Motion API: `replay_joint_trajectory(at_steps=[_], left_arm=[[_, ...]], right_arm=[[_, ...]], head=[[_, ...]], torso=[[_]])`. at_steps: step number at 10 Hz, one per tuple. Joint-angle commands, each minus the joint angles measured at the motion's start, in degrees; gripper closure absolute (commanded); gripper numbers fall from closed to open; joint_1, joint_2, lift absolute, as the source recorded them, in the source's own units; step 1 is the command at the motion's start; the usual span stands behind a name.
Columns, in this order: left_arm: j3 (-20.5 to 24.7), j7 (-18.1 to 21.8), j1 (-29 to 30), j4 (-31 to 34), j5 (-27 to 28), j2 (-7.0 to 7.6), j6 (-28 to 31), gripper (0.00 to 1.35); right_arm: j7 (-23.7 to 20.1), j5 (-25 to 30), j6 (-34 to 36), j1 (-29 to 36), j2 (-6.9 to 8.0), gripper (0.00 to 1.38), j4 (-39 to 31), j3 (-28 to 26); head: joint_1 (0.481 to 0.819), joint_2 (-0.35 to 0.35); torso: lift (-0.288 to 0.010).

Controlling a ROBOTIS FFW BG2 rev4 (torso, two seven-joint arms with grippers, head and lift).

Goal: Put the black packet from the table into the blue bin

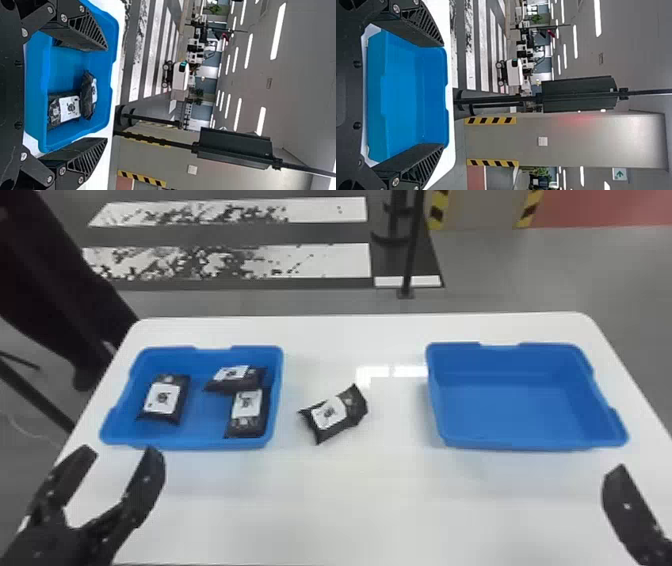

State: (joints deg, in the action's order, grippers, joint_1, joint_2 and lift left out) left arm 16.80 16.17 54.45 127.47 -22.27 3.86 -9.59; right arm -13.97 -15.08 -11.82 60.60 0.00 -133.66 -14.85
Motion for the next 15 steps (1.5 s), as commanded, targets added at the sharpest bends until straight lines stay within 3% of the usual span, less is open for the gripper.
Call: replay_joint_trajectory(at_steps=[1, 6, 8, 10, 12, 15], left_arm=[[0.0, 0.0, 0.0, 0.0, 0.0, 0.0, 0.0, 0.23], [-0.3, 0.2, -0.3, 0.0, 0.4, 0.09, -0.1, 0.23], [-1.1, 2.8, -3.7, 0.0, 5.8, 1.5, 2.3, 0.23], [-2.7, 6.6, -9.6, -1.4, 13.0, 2.82, 9.9, 0.23], [-3.4, 11.9, -18.6, -7.9, 20.8, 2.82, 12.5, 0.23], [-10.4, 16.7, -31.7, -14.2, 31.1, 2.99, 18.0, 0.23]], right_arm=[[0.0, 0.0, 0.0, 0.0, 0.05, 0.11, 0.0, 0.0], [0.0, -0.1, 0.0, 0.0, 0.05, 0.11, 0.0, -0.2], [0.0, -0.5, 0.0, 0.0, 0.05, 0.11, 0.0, -0.2], [0.0, -0.3, 0.0, 0.0, 0.05, 0.11, 0.1, -0.2], [0.0, -0.3, 0.0, -0.1, 0.05, 0.11, 0.4, -0.1], [0.0, -0.3, 0.0, -0.7, 0.05, 0.11, 1.0, -0.1]], head=[[0.695, 0.041], [0.695, 0.035], [0.695, 0.025], [0.695, -0.034], [0.695, -0.071], [0.695, -0.108]], torso=[[-0.11], [-0.11], [-0.11], [-0.11], [-0.11], [-0.11]])
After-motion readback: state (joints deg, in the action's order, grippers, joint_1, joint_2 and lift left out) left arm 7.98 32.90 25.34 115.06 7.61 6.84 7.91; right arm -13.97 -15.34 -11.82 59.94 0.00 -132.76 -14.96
